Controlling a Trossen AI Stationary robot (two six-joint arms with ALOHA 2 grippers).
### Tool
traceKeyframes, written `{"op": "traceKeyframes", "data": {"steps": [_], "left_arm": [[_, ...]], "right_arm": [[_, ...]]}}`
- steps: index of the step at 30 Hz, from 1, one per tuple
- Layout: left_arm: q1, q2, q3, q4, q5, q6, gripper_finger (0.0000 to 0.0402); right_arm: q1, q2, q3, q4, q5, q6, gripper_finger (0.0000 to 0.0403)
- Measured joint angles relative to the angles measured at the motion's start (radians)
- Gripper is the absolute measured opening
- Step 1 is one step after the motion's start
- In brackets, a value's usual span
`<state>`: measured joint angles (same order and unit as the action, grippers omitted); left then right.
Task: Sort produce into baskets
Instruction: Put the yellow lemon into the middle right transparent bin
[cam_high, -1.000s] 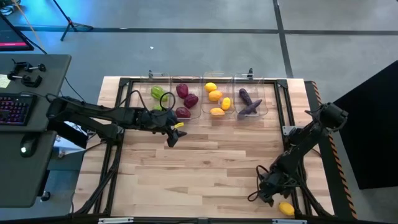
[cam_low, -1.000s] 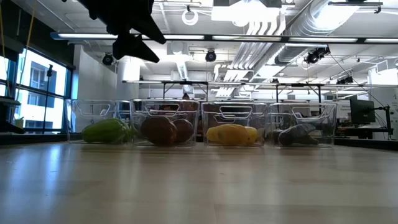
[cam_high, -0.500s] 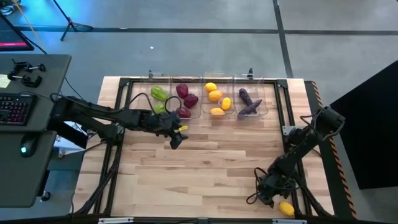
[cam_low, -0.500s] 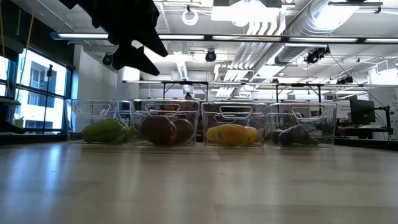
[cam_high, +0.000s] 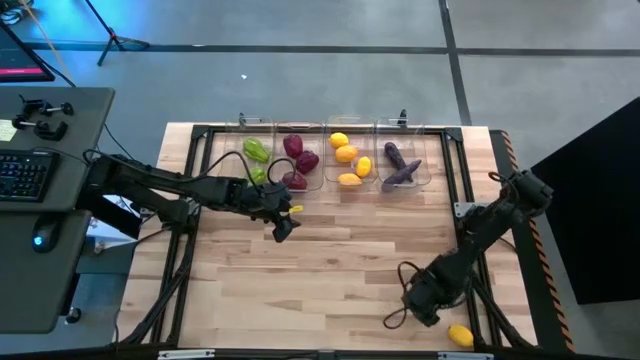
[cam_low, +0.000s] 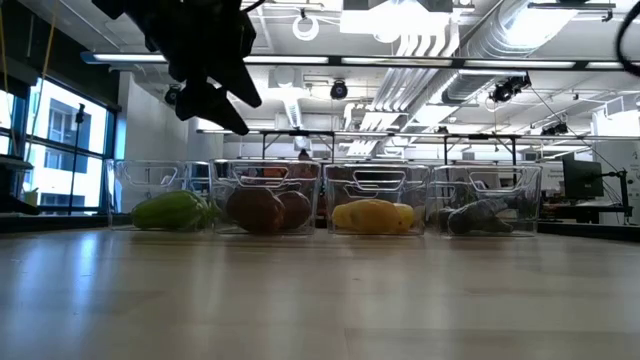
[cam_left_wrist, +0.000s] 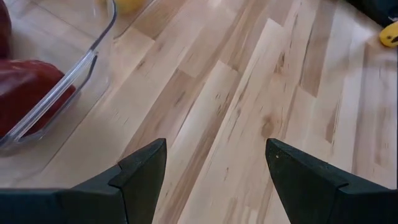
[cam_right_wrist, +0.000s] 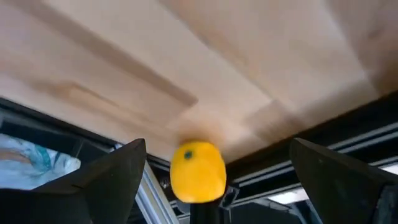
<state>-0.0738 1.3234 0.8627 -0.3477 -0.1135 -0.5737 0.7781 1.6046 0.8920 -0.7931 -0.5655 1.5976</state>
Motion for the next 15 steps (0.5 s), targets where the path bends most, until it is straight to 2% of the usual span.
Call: {"op": "traceKeyframes", "data": {"steps": [6, 15], "left_arm": [[0.002, 0.0, 0.0, 0.003, -0.008, 0.008, 0.0262], [0.001, 0.0, 0.0, 0.003, -0.019, 0.002, 0.0262]], "right_arm": [[0.097, 0.0, -0.006, 0.059, -0.035, 0.115, 0.0387], [0.119, 0.026, -0.001, 0.132, -0.059, 0.174, 0.0387]]}}
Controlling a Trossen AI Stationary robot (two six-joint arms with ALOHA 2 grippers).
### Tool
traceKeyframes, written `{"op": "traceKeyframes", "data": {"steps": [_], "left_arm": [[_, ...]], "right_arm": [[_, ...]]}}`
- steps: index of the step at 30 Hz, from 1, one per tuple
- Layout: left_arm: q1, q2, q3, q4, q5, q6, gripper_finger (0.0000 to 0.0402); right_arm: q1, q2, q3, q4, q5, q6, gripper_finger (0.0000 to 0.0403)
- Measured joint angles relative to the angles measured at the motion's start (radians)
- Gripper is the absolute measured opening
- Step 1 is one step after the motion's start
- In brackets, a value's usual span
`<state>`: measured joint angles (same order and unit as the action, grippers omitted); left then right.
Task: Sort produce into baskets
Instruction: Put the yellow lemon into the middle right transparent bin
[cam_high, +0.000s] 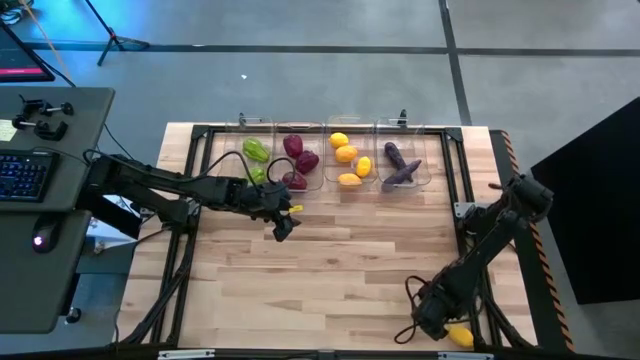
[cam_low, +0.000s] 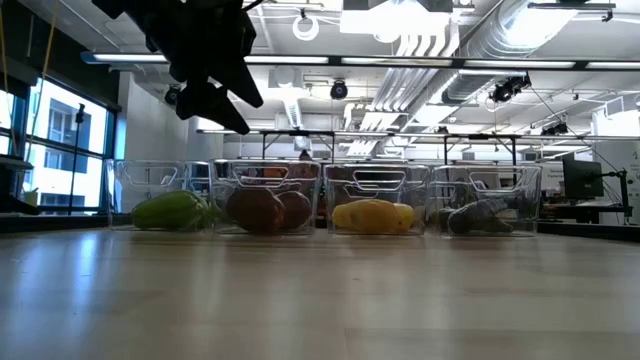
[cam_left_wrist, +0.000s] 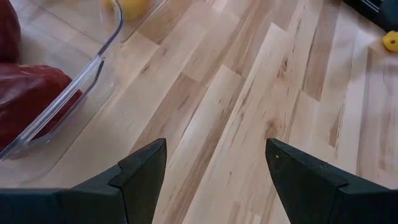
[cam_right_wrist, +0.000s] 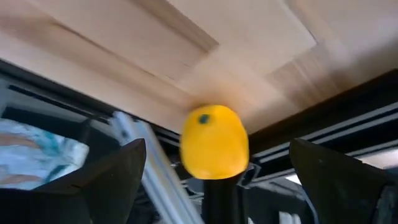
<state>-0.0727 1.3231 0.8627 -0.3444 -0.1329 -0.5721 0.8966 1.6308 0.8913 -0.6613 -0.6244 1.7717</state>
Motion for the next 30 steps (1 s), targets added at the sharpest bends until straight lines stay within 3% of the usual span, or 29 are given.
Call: {"op": "traceKeyframes", "data": {"steps": [4, 11, 21, 25, 30], "left_arm": [[0.0, 0.0, 0.0, 0.0, 0.0, -0.003, 0.0262], [0.0, 0.0, 0.0, 0.003, -0.006, -0.021, 0.0262], [0.002, 0.0, 0.0, 0.005, -0.008, -0.011, 0.0262], [0.002, -0.014, 0.0, -0.015, 0.08, 0.034, 0.0262], [0.003, -0.088, 0.0, -0.056, 0.094, 0.047, 0.0262]], "right_arm": [[0.028, 0.07, 0.0, 0.036, -0.078, -0.022, 0.0387], [0.041, 0.138, 0.057, 0.053, -0.058, -0.025, 0.0387], [0.073, 0.252, 0.065, 0.094, -0.141, -0.076, 0.0379], [0.066, 0.253, 0.066, 0.087, -0.142, -0.074, 0.0322], [0.063, 0.211, 0.065, 0.05, -0.11, -0.098, 0.0182]]}}
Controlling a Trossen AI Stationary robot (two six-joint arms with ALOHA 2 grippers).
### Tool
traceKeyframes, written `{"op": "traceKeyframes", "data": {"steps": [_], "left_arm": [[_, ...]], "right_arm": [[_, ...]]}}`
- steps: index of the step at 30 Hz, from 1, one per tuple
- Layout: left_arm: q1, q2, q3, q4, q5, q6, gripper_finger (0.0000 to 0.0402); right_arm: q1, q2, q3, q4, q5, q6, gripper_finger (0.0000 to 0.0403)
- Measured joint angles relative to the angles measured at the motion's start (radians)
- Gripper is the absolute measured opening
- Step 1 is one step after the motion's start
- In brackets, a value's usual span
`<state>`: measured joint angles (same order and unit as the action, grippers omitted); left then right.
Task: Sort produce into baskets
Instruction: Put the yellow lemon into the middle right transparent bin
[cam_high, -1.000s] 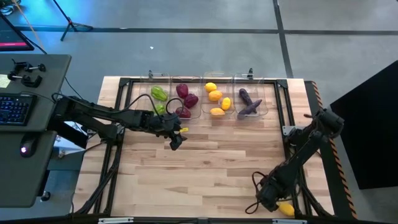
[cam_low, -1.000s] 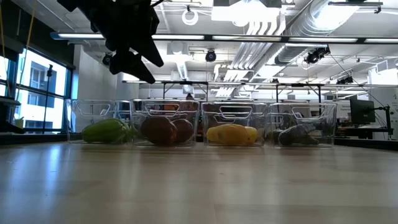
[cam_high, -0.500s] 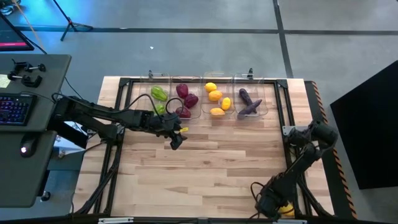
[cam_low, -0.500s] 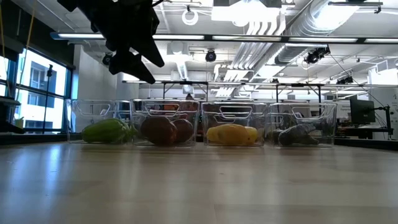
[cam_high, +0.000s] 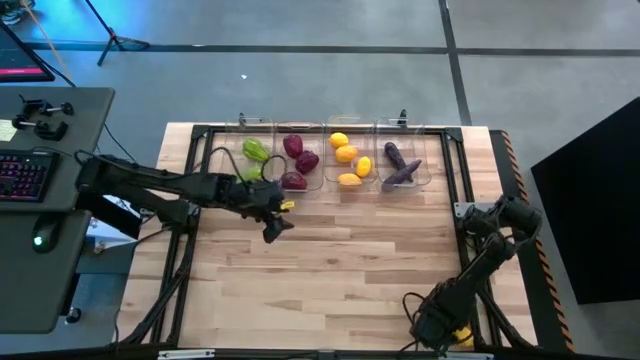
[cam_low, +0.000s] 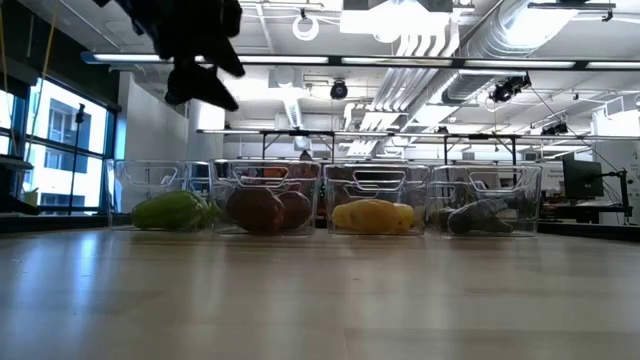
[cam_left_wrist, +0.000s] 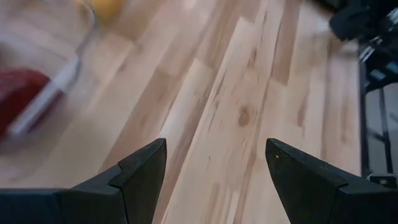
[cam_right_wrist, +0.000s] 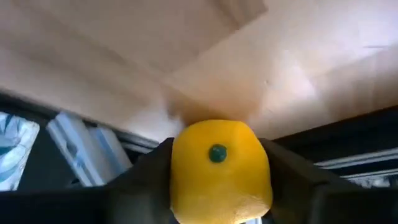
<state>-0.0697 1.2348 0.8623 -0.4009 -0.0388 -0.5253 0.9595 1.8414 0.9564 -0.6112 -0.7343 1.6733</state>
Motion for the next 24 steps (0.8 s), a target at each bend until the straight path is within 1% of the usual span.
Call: {"op": "traceKeyframes", "data": {"steps": [2, 3, 6, 9, 11, 14, 16, 18, 19, 21, 24], "left_arm": [[0.013, -0.047, 0.0, -0.007, -0.012, 0.007, 0.0262], [0.021, -0.074, 0.0, -0.013, -0.023, 0.006, 0.0262], [0.049, -0.167, 0.0, 0.001, -0.061, 0.005, 0.0262], [0.077, -0.265, 0.001, 0.03, -0.102, -0.005, 0.0262], [0.094, -0.323, 0.001, 0.047, -0.113, -0.026, 0.0262], [0.109, -0.384, 0.003, 0.071, -0.095, -0.06, 0.0262], [0.115, -0.406, 0.002, 0.067, -0.09, -0.063, 0.0262], [0.115, -0.413, 0.002, 0.067, -0.089, -0.036, 0.0262], [0.115, -0.413, 0.002, 0.065, -0.089, -0.009, 0.0262], [0.115, -0.412, 0.002, 0.062, -0.089, 0.055, 0.0262], [0.116, -0.406, 0.002, 0.064, -0.089, 0.071, 0.0262]], "right_arm": [[-0.006, -0.037, 0.0, -0.052, 0.034, -0.035, 0.0132], [-0.012, -0.059, 0.0, -0.081, 0.058, -0.057, 0.0123], [-0.058, -0.14, 0.0, -0.191, 0.149, -0.108, 0.0123], [-0.151, -0.235, 0.0, -0.273, 0.294, -0.175, 0.0123], [-0.241, -0.305, 0.0, -0.303, 0.434, -0.233, 0.0128], [-0.405, -0.392, 0.0, -0.284, 0.668, -0.344, 0.017], [-0.532, -0.436, 0.0, -0.224, 0.809, -0.459, 0.0196], [-0.663, -0.461, 0.0, -0.13, 0.907, -0.612, 0.021], [-0.731, -0.467, 0.0, -0.066, 0.932, -0.69, 0.0213], [-0.863, -0.469, 0.0, 0.091, 0.944, -0.831, 0.0214], [-1.038, -0.462, 0.0, 0.311, 0.948, -0.962, 0.0209]]}}
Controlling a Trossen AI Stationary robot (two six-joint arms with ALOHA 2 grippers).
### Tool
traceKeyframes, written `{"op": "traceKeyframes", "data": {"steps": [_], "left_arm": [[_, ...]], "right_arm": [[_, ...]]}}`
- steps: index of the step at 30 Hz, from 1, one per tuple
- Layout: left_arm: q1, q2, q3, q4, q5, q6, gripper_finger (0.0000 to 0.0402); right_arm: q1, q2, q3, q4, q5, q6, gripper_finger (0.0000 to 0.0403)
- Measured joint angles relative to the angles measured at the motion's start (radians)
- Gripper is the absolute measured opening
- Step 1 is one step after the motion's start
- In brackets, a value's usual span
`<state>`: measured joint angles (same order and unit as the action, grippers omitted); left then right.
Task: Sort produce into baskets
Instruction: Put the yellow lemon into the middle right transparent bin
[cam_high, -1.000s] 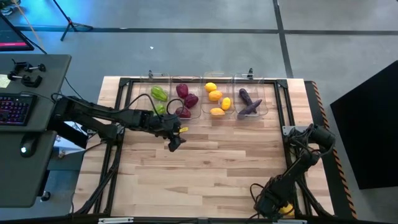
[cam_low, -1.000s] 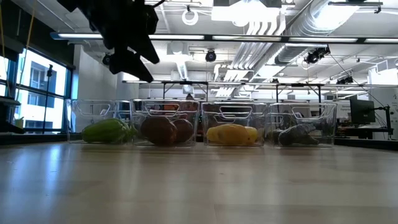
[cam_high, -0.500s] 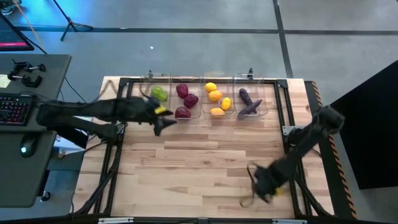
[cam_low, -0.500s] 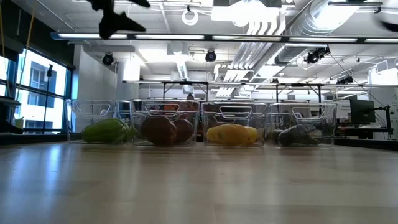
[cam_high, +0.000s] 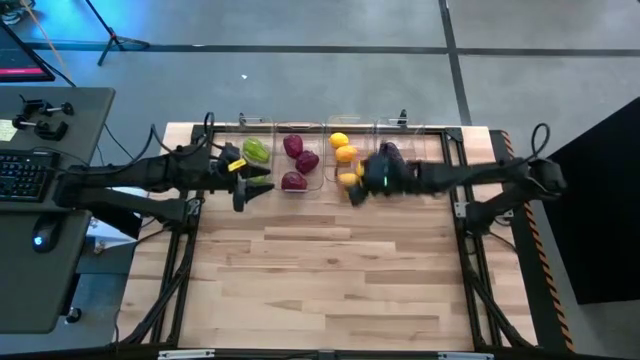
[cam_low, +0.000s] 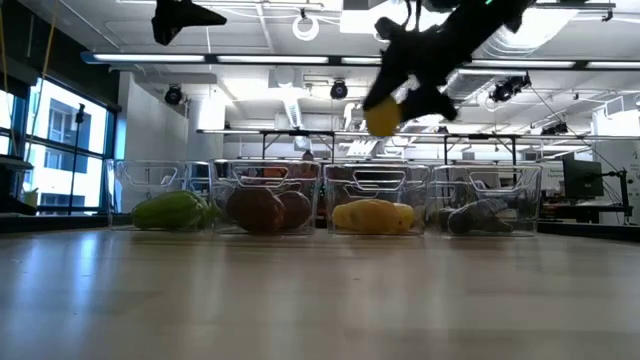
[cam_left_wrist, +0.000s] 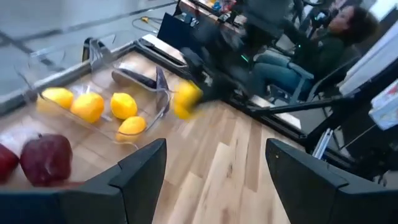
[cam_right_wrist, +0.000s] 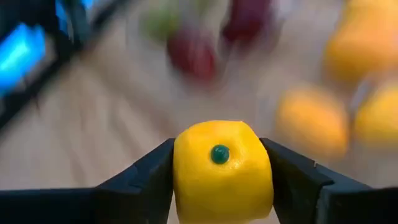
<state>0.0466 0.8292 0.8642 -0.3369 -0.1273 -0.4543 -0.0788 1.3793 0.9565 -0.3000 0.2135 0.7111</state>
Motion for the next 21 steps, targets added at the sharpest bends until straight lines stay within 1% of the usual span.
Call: {"op": "traceKeyframes", "data": {"steps": [3, 4, 7, 9, 12, 17, 19, 21], "left_arm": [[-0.001, -0.001, 0.0, 0.0, 0.002, -0.09, 0.0262], [-0.003, -0.006, 0.0, 0.0, 0.019, -0.119, 0.0262], [-0.02, -0.028, -0.001, 0.013, 0.073, -0.144, 0.0261], [-0.038, -0.048, -0.001, 0.034, 0.07, -0.133, 0.0258], [-0.054, -0.075, 0.0, 0.052, 0.013, -0.101, 0.0254], [-0.042, -0.111, 0.0, 0.049, -0.037, -0.048, 0.0253], [-0.029, -0.125, -0.001, 0.051, -0.04, -0.041, 0.0253], [-0.017, -0.137, 0.0, 0.05, -0.04, -0.041, 0.0253]], "right_arm": [[-0.14, 0.002, 0.0, 0.158, -0.012, -0.047, 0.0204], [-0.176, 0.002, 0.0, 0.21, -0.018, -0.046, 0.0204], [-0.248, 0.002, 0.0, 0.312, -0.038, -0.037, 0.0204], [-0.265, 0.002, 0.0, 0.354, -0.049, -0.072, 0.0204], [-0.27, 0.002, 0.0, 0.355, -0.055, -0.133, 0.0204], [-0.286, 0.003, 0.0, 0.373, -0.059, -0.261, 0.0205], [-0.29, 0.003, 0.0, 0.379, -0.063, -0.304, 0.0213], [-0.289, 0.003, 0.0, 0.375, -0.064, -0.312, 0.0234]]}}
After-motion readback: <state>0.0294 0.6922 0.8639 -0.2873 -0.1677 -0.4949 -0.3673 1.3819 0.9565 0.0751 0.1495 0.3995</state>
